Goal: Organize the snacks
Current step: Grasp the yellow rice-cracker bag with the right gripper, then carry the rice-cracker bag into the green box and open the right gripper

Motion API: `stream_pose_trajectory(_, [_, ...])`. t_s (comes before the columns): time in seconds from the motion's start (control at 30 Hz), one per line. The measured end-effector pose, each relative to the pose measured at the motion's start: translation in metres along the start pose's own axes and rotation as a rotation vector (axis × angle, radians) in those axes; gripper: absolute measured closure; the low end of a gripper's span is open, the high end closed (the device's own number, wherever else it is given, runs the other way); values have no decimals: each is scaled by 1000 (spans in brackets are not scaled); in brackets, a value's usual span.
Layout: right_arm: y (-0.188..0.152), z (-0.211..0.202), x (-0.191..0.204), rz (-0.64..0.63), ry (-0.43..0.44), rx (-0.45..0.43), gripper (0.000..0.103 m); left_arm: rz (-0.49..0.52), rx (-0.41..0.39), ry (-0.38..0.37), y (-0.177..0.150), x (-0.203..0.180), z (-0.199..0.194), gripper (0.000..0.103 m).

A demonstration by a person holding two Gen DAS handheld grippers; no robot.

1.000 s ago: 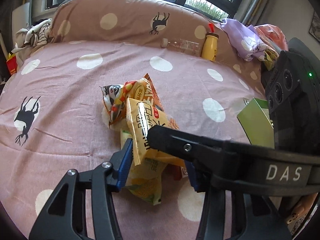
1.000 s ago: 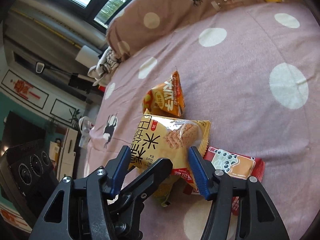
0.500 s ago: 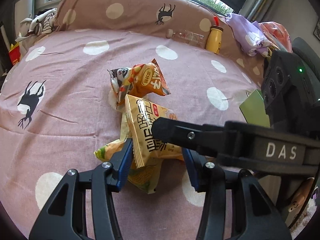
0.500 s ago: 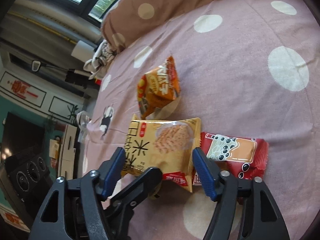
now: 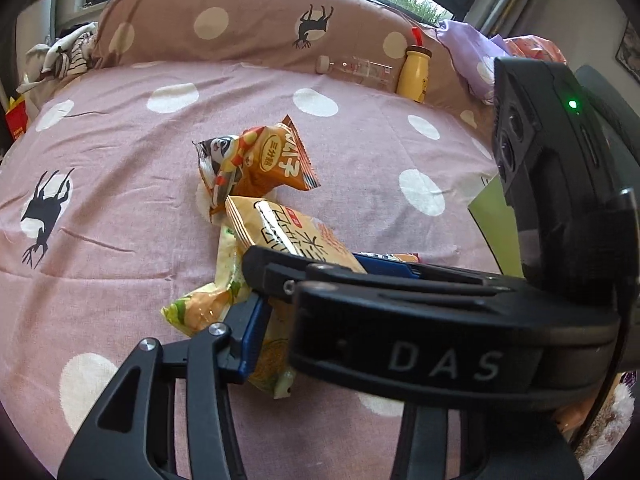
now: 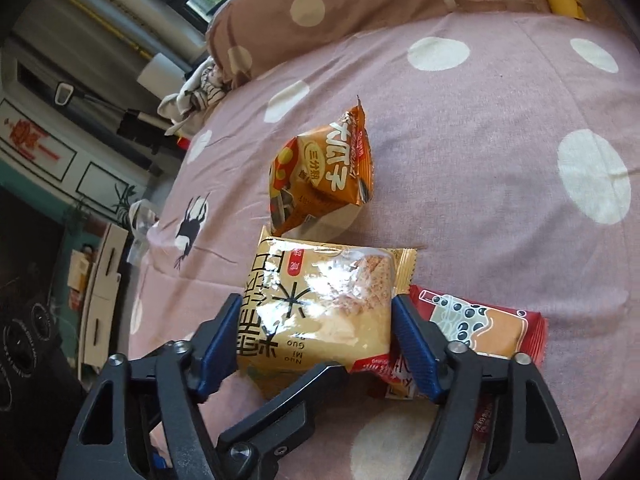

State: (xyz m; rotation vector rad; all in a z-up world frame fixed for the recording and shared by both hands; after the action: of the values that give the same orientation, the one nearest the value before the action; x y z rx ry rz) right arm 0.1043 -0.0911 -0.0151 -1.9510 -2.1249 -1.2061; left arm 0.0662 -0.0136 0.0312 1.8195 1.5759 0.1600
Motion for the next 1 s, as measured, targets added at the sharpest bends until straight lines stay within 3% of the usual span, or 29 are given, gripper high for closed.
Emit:
stream_pose_trajectory(0.2, [-5, -36, 2, 23, -1, -82, 36, 47, -73, -27, -3, -24, -21, 60])
stream_pose_trajectory(0.33, [-12, -91, 7, 1, -55, -185, 36, 87, -154, -131, -4, -56, -49, 60])
stream_pose_trajectory(0.6, [-44, -213, -33, 92, -148, -422, 36, 297, -189, -306, -7, -165, -74, 60])
stream_pose_trajectory(0.77, [-59, -260, -78, 219, -181, -528, 36, 391, -173, -404, -6, -225, -57, 60])
stream_pose_trajectory(1.0, [-75, -271, -135, 403, -212, -515, 36, 412, -46, -469, -11, -269, -11, 61])
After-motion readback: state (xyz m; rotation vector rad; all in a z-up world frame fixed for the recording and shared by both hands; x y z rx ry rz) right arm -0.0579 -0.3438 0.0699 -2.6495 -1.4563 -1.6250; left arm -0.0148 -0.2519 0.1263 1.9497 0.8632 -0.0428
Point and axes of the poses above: each gripper's, at about its wrist camera, not at the fingertips, and z roughly the way its jaws point, x to its left, y to its top, the point moved 2 cm from there along z, roughly the way its jaws point, and after that the axes turned 6 degrees about -z, right-handed, at the moved point
